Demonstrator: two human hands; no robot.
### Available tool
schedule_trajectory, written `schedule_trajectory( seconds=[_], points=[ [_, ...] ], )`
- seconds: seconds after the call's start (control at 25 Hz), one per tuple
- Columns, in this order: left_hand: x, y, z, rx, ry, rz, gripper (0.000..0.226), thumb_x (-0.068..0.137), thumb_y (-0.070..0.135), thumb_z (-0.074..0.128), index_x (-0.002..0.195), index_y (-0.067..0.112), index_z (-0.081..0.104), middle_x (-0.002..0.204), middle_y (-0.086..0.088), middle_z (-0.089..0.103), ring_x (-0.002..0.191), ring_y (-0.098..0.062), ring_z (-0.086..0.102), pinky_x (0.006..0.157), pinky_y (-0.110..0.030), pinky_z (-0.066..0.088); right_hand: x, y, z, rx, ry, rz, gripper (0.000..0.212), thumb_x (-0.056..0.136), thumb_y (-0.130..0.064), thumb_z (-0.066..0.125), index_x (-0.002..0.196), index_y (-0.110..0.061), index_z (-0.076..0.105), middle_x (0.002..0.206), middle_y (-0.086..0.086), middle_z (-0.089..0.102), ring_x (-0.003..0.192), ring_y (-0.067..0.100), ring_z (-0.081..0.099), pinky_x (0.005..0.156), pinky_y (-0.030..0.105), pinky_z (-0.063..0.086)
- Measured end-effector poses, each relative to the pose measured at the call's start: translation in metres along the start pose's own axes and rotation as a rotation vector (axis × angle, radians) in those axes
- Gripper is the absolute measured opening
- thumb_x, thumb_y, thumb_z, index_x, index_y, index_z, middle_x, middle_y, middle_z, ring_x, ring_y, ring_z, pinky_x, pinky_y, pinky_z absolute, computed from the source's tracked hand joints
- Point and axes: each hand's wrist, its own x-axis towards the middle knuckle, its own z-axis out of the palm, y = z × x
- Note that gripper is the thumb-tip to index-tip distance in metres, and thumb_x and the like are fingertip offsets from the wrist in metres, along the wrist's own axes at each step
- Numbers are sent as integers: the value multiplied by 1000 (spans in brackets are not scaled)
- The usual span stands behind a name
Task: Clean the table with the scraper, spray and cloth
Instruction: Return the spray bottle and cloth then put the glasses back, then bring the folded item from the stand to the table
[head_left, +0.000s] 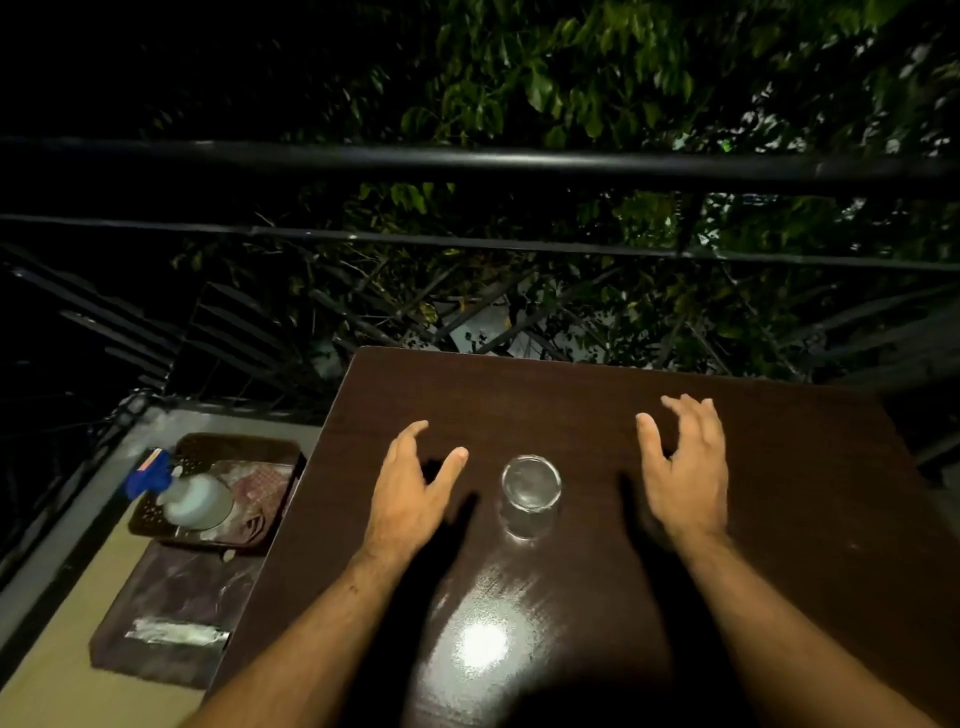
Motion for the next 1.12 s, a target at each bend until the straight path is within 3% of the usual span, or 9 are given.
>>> schedule_trajectory(
  seconds=[0.16,0.4,0.64,0.76,0.88,1.0,1.12],
  points=[
    [2,-25,-45,38,78,22,62,98,48,55,151,20,39,153,-1,44,140,-16,42,108,-23,29,-11,-47,32,-43,-81,-151,49,96,-44,54,134,-14,57,147,6,46,146,18,24,119,39,24],
    [-1,-86,-131,54,212,-53,59,101,44,49,151,16,38,151,-6,48,139,-21,44,116,-38,35,-38,-132,98,9,-180,-270,49,95,-48,53,131,-15,59,144,5,49,143,18,29,115,35,27],
    [-14,-168,-223,71,350,-173,60,101,48,46,150,14,41,148,-7,51,138,-23,46,114,-38,38,-92,-213,185,58,-353,-403,46,93,-46,58,128,-17,61,141,2,51,142,15,31,113,28,24],
    [-23,-211,-259,73,402,-256,52,103,41,46,145,10,46,141,-9,56,133,-23,49,108,-29,34,-127,-249,236,84,-453,-483,49,94,-51,56,127,-15,62,138,2,53,139,15,34,114,27,25],
    [-36,-251,-283,85,430,-387,52,105,41,40,141,6,47,141,-14,55,133,-29,49,108,-35,34,-166,-279,287,115,-556,-536,57,90,-57,50,127,-15,61,137,2,54,138,16,36,115,24,24],
    [-49,-286,-293,74,408,-449,61,104,47,36,150,8,37,152,-14,46,138,-29,45,115,-44,36,-203,-294,328,124,-663,-551,62,88,-61,47,130,-17,59,142,1,51,141,14,33,117,27,22],
    [-52,-322,-301,50,388,-479,62,102,49,38,150,9,39,154,-16,44,140,-31,43,115,-46,36,-242,-303,372,110,-807,-556,55,89,-60,50,129,-22,57,141,-5,50,139,12,35,117,35,30]
  ],
)
